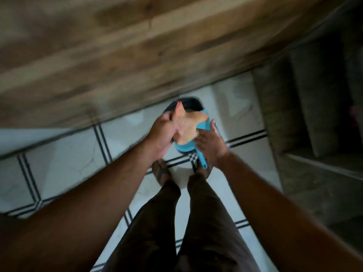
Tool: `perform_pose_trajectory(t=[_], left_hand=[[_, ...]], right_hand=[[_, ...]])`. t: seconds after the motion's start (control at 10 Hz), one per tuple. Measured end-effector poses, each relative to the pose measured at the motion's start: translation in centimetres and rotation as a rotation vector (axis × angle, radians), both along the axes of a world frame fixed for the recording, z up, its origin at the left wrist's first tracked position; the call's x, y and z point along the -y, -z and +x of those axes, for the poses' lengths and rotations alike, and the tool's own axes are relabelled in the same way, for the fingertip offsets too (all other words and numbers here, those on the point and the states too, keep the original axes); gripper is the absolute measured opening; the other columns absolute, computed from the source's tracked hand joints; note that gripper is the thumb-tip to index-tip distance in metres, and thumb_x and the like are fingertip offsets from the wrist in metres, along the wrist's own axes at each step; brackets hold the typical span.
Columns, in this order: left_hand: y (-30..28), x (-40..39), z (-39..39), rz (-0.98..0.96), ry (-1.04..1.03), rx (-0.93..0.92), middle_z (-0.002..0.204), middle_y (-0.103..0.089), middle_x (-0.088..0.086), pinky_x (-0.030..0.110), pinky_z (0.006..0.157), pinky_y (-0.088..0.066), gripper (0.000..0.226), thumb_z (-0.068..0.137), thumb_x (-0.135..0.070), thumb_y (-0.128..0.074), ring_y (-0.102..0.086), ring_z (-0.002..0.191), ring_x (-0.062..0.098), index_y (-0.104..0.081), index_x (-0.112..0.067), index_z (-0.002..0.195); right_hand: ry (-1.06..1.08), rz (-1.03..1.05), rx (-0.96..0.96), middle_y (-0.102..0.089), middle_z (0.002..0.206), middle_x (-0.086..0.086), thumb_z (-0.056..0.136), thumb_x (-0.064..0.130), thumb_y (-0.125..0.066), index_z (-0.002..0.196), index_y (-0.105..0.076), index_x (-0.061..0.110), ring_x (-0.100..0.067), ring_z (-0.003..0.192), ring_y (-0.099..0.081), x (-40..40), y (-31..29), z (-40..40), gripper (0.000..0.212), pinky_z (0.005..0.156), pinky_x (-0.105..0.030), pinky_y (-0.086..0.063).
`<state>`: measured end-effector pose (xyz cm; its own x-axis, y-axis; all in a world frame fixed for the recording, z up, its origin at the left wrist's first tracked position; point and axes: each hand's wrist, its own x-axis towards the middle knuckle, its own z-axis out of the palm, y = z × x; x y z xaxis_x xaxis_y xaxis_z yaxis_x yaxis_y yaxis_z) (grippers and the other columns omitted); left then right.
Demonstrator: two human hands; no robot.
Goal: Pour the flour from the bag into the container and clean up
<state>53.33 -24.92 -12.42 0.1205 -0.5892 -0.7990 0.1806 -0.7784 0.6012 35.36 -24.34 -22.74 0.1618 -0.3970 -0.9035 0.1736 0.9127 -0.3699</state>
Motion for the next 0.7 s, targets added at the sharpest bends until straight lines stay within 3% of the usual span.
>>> perform_pose_trajectory(t=[0.1, 0.2, 0.3, 0.4, 0.5, 0.6, 0.7], left_hand=[[-7.2, 1.3, -2.4, -0.096, 0.167, -0.029, 0.079, -0.064, 0.01, 0.027, 0.051, -0.04, 0.045, 0.063, 0.002, -0.056, -0.057, 0.058, 0.021, -0.067, -0.016, 0.103], [-12.1, 2.6, -5.2, -0.183, 0.445, 0.216, 0.077, -0.075, -0.001, 0.039, 0.06, -0.055, 0.051, 0.055, -0.026, -0.063, -0.066, 0.062, 0.026, -0.067, -0.033, 0.105], [-15.8, 3.9, -8.8, -0.27, 0.611, 0.419, 0.076, -0.071, -0.004, 0.04, 0.064, -0.057, 0.028, 0.06, -0.033, -0.064, -0.071, 0.075, 0.027, -0.063, -0.029, 0.087], [-19.1, 4.4, -13.4, -0.414, 0.793, 0.556, 0.082, -0.075, 0.004, 0.038, 0.068, -0.056, 0.018, 0.068, -0.026, -0.058, -0.073, 0.083, 0.028, -0.063, -0.016, 0.082], [-20.5, 5.0, -19.5, -0.514, 0.942, 0.599, 0.085, -0.077, 0.001, 0.042, 0.076, -0.061, 0.026, 0.072, -0.02, -0.056, -0.075, 0.088, 0.029, -0.072, -0.017, 0.092], [-22.8, 5.6, -26.6, -0.616, 0.922, 0.573, 0.089, -0.079, -0.001, 0.041, 0.081, -0.061, 0.025, 0.075, -0.021, -0.058, -0.075, 0.09, 0.026, -0.072, -0.024, 0.095], [-24.9, 8.4, -34.4, -0.737, 0.782, 0.508, 0.095, -0.078, 0.002, 0.042, 0.087, -0.061, 0.025, 0.09, -0.011, -0.072, -0.075, 0.093, 0.027, -0.073, -0.02, 0.114]], right_hand=[[0.194, -0.089, 0.23, -0.075, 0.132, -0.012, 0.094, 0.062, -0.055, 0.132, -0.075, 0.017, -0.027, 0.123, -0.07, 1.3, -10.9, -1.7, 0.062, 0.111, -0.044, -0.048], [0.267, -0.235, 0.205, -0.082, 0.097, -0.005, 0.1, 0.023, -0.058, 0.114, -0.072, 0.011, -0.017, 0.088, -0.078, 0.9, -19.7, -5.4, 0.024, 0.087, -0.038, -0.06], [0.347, -0.333, 0.002, -0.078, 0.093, -0.011, 0.1, 0.001, -0.066, 0.105, -0.077, 0.007, -0.021, 0.083, -0.076, -0.1, -24.9, -9.9, 0.014, 0.08, -0.042, -0.063], [0.431, -0.301, -0.259, -0.079, 0.095, -0.015, 0.089, -0.001, -0.08, 0.101, -0.08, 0.006, -0.025, 0.082, -0.075, -1.6, -28.2, -14.7, 0.014, 0.079, -0.043, -0.064], [0.497, -0.262, -0.39, -0.082, 0.1, -0.016, 0.082, -0.002, -0.087, 0.103, -0.081, 0.006, -0.032, 0.089, -0.08, -3.1, -30.1, -20.2, 0.023, 0.082, -0.05, -0.067], [0.506, -0.304, -0.444, -0.083, 0.098, -0.015, 0.074, 0.006, -0.091, 0.099, -0.083, 0.007, -0.034, 0.091, -0.081, -3.5, -31.3, -26.4, 0.026, 0.084, -0.058, -0.066], [0.564, -0.462, -0.504, -0.084, 0.088, -0.008, 0.069, 0.016, -0.093, 0.094, -0.086, 0.012, -0.03, 0.088, -0.082, -1.3, -32.5, -33.9, 0.027, 0.084, -0.055, -0.067]])
